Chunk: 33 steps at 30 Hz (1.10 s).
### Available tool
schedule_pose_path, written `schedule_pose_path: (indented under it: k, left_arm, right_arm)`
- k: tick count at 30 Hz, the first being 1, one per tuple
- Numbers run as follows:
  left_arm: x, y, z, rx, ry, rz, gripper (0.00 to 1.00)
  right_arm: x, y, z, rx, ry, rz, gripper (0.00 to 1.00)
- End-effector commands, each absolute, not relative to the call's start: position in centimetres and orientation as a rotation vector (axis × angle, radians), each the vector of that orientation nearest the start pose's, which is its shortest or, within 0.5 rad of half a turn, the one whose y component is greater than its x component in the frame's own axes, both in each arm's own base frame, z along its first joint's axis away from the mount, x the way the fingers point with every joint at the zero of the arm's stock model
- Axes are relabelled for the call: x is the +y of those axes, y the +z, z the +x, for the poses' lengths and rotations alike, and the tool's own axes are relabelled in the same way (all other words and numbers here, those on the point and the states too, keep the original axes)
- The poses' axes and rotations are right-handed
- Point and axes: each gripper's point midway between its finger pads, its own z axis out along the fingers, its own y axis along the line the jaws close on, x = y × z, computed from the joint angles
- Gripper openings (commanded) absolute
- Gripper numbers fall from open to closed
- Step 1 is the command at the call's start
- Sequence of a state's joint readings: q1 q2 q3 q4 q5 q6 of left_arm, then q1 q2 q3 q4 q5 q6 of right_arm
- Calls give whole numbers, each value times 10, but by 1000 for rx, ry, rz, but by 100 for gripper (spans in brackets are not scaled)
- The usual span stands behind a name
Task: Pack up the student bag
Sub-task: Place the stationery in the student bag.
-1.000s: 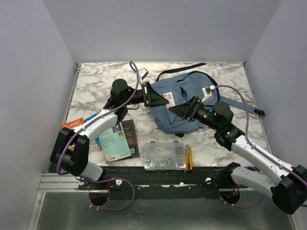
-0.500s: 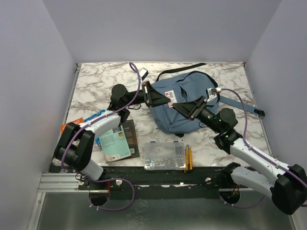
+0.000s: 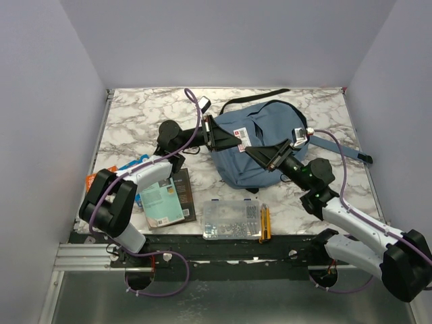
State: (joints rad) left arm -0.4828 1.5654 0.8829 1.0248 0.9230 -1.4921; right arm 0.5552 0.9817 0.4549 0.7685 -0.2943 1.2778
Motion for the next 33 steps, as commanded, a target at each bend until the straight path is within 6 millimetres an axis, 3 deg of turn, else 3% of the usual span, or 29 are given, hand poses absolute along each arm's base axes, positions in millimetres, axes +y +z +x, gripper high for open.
schedule_pose_path:
  k: [1, 7, 11, 14, 15, 22, 33]
  left_arm:
    - [-330, 318, 260, 1737, -2130, 237, 0]
    - [-332, 317, 259, 1737, -2130, 247, 0]
    - [-333, 315, 256, 1737, -2127, 255, 1]
    - [-334, 308, 259, 1761, -2126, 228, 12]
    - [-335, 306, 260, 1772, -2127, 222, 16]
    - [-331, 282, 270, 1894, -1991, 160, 50]
    - [-306, 239, 278, 2075, -1600, 67, 77]
  right_arm:
    - [249, 311, 250, 1474, 1697, 317, 38]
    - [247, 309, 256, 1470, 1681, 349, 34]
    - [251, 308, 262, 1484, 1658, 333, 24]
    - [250, 295, 275, 1542, 1562, 360, 3]
    - [249, 288, 280, 1573, 1523, 377, 1]
    - [234, 264, 293, 1684, 1316, 428, 1]
    - [208, 237, 304, 1796, 1087, 435, 0]
